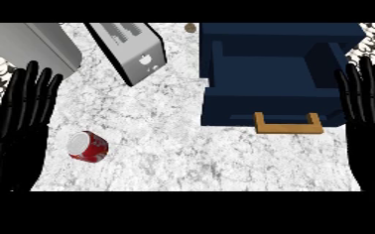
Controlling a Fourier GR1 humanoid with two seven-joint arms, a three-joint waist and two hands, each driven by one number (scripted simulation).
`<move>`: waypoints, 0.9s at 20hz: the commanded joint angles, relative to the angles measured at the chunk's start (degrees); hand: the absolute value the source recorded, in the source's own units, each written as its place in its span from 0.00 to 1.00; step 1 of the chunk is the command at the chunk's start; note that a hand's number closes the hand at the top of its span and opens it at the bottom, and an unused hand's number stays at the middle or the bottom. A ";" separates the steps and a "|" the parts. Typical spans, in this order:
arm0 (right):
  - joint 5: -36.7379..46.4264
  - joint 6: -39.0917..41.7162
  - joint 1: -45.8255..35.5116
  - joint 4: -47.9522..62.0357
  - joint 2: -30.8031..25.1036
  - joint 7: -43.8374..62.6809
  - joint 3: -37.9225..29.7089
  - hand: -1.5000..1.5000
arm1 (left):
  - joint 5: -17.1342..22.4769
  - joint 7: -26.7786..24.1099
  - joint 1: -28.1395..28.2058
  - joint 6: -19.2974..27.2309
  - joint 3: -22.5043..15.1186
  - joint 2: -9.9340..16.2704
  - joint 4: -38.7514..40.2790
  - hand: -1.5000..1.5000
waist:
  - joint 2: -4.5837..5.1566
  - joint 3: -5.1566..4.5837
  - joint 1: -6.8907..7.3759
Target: Pick up the can, place it into the drawer and close the drawer
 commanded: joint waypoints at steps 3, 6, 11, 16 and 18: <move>2.16 -1.34 -1.78 -4.73 0.11 2.46 0.87 0.00 | 6.56 -5.43 6.72 -7.53 1.72 2.10 -4.35 0.00 | 1.49 0.86 0.03; 2.85 -0.65 -4.68 4.45 0.18 -4.01 -0.06 0.00 | 10.32 -6.00 8.45 -11.67 0.96 3.15 -7.43 0.00 | 1.59 0.88 0.47; 2.33 -1.98 5.39 2.30 1.22 9.93 0.73 0.00 | 3.82 11.13 13.62 -5.68 0.09 4.48 -5.37 0.00 | 1.54 0.92 -0.01; 2.43 -1.75 7.34 -0.25 1.56 10.65 0.67 0.00 | 8.19 13.38 18.29 -9.28 4.08 5.51 -11.47 0.00 | 1.53 0.90 -0.05; 0.79 0.13 10.92 -4.24 1.25 11.85 0.93 0.00 | 8.31 13.56 16.30 -9.56 5.20 5.09 -9.50 0.00 | 1.54 0.90 -0.25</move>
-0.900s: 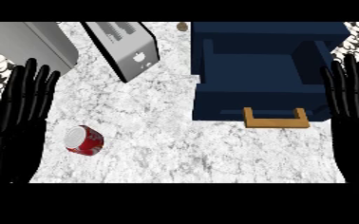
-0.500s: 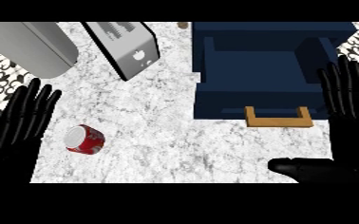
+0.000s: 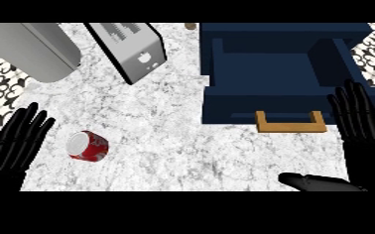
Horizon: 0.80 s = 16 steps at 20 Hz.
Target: Pick up the can, place it into the drawer and close the drawer
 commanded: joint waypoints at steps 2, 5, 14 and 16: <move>-2.22 2.01 0.71 4.45 -0.76 -3.88 -3.40 0.00 | 3.74 2.49 -4.54 -1.21 4.89 0.78 4.06 0.00 | 0.10 0.00 -0.20; -5.83 5.82 5.51 -0.15 -2.37 -4.54 -5.27 0.00 | 2.93 5.59 2.26 -0.30 3.60 -1.58 -3.85 0.00 | 0.00 0.01 -0.13; -5.10 7.33 10.09 -2.12 -0.48 -5.10 -5.84 0.00 | -0.18 1.48 -2.82 -1.24 5.31 -4.05 5.49 0.00 | 0.04 0.00 -0.31; -4.14 7.97 8.35 4.32 0.53 -11.93 -6.07 0.00 | -0.62 -1.71 -3.87 -2.80 6.27 -3.73 10.50 0.00 | 0.08 0.00 -0.25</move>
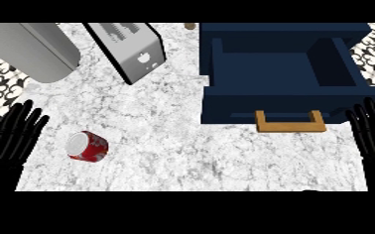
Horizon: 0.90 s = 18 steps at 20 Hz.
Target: Pick up the can, place it into the drawer and close the drawer
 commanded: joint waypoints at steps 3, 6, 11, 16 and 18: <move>3.16 1.13 2.31 2.91 2.39 -5.62 1.44 0.00 | 1.22 -1.72 -3.33 -2.24 3.91 0.97 5.84 0.00 | 0.02 0.01 -0.02; 0.93 1.65 -1.66 5.80 0.65 -4.28 -2.01 0.00 | -1.60 -1.45 -2.33 -1.54 1.13 -1.52 5.48 0.00 | 0.02 0.01 0.10; 1.67 0.75 -2.31 5.43 1.62 -2.48 -1.61 0.00 | 1.53 -5.96 -5.07 -5.07 7.15 2.01 13.71 0.00 | 0.04 0.00 0.12; 1.79 2.79 0.45 2.57 1.69 -2.51 -1.40 0.00 | -8.73 -16.59 -1.31 -2.47 1.54 -3.89 19.64 0.00 | 0.02 -0.01 0.05; 0.07 3.95 0.38 0.77 0.74 -1.58 -2.84 0.00 | -7.19 -16.64 -6.35 -2.72 4.21 -1.72 24.37 0.00 | 0.04 -0.01 -0.10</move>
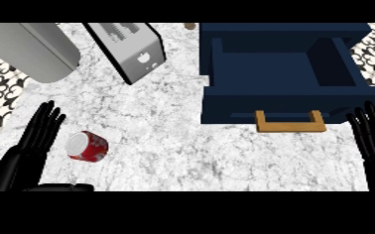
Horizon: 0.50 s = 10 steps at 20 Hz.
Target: Pick up the can, place it into the drawer and close the drawer
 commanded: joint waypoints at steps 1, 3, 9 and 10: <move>-0.34 1.22 0.00 1.35 -0.04 -1.76 -1.75 0.00 | -0.12 -1.42 1.87 -1.03 1.06 0.01 0.80 0.00 | -0.01 0.00 0.08; -1.37 1.44 -4.30 3.60 -2.01 0.15 -3.19 0.00 | -2.01 -3.28 -5.24 0.80 1.82 0.92 9.10 0.00 | 0.05 -0.01 -0.01; 2.35 1.09 1.35 0.92 2.95 -2.07 1.03 0.00 | -3.29 -13.97 -1.67 -1.04 3.72 0.89 17.23 0.00 | 0.02 -0.02 -0.04; 1.04 0.54 -4.42 4.25 0.02 -0.67 -2.32 0.00 | -4.05 -11.22 -6.30 1.11 4.21 1.86 18.34 0.00 | 0.05 -0.01 0.01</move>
